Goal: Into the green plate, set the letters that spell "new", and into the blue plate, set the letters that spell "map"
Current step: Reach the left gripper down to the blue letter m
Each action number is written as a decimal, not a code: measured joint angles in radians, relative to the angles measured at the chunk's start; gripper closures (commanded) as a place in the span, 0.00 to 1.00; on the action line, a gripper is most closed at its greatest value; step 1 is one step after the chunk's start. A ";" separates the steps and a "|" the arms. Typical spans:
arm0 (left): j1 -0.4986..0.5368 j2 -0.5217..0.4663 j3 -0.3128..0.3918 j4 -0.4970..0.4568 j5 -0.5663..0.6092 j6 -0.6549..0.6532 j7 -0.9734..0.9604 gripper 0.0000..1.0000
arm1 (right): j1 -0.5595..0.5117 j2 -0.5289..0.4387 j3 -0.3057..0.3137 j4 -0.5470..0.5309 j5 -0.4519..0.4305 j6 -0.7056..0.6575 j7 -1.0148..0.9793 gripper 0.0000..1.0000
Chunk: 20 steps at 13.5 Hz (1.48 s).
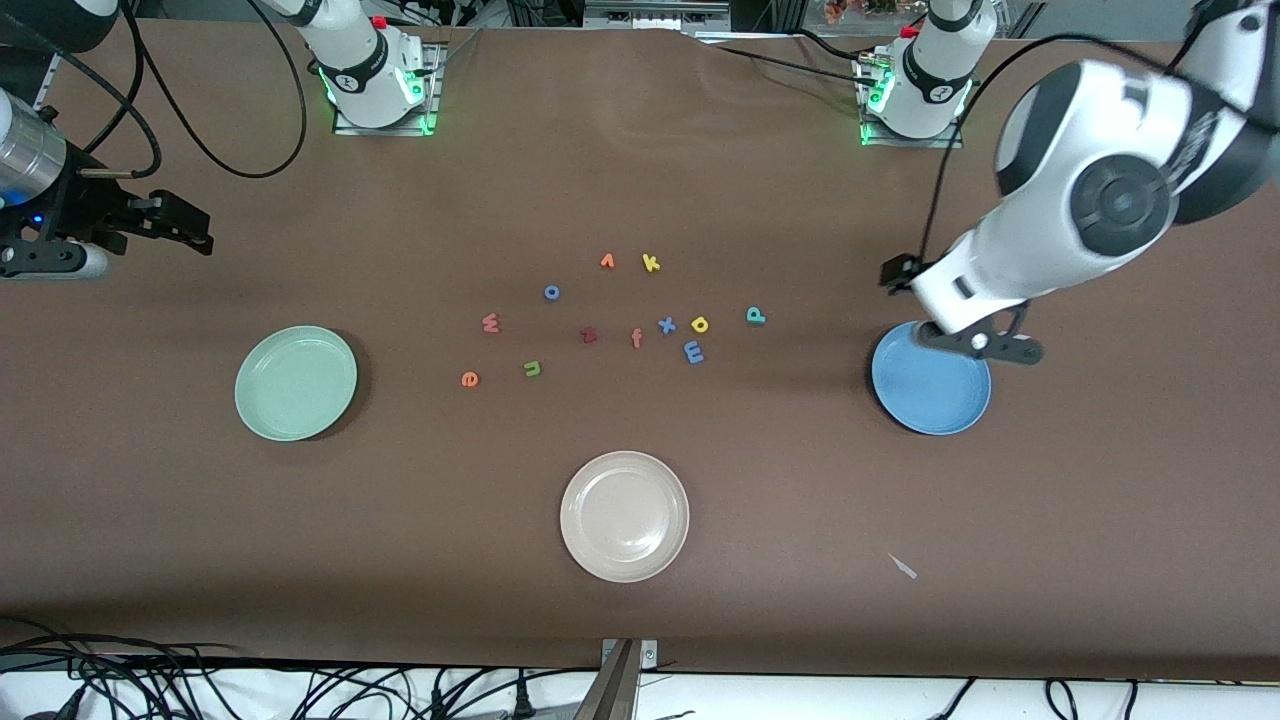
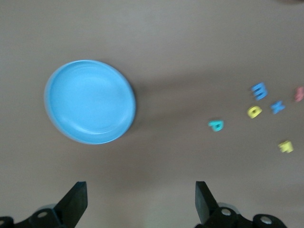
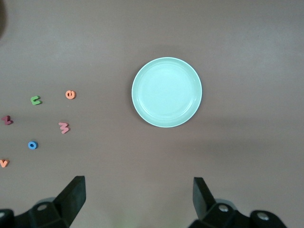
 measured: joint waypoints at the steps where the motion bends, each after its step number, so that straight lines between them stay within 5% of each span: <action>1: -0.010 0.053 0.000 0.028 -0.046 0.028 -0.050 0.00 | 0.000 0.001 0.000 0.000 0.000 0.004 0.000 0.00; 4: -0.046 0.195 -0.003 0.060 -0.137 0.202 -0.189 0.00 | 0.000 0.011 0.001 -0.001 0.000 0.013 0.000 0.00; 8: -0.231 0.331 -0.006 0.065 -0.137 0.398 -0.558 0.00 | 0.013 0.040 0.016 -0.003 0.000 0.019 -0.037 0.00; 12: -0.340 0.431 -0.004 0.063 -0.118 0.462 -0.749 0.01 | 0.024 0.105 0.023 -0.008 0.022 0.038 -0.038 0.00; 13: -0.353 0.450 -0.004 0.064 -0.101 0.468 -0.767 0.18 | 0.024 0.123 0.023 -0.009 0.041 0.051 -0.038 0.00; 14: -0.361 0.464 -0.004 0.064 -0.069 0.469 -0.773 0.23 | 0.024 0.140 0.023 -0.012 0.053 0.068 -0.038 0.00; 16: -0.367 0.476 -0.003 0.066 0.031 0.470 -0.775 0.32 | 0.027 0.159 0.025 -0.046 0.062 0.139 -0.039 0.00; 20: -0.369 0.477 -0.002 0.071 0.076 0.470 -0.775 0.31 | 0.049 0.172 0.059 -0.269 0.065 0.446 -0.039 0.00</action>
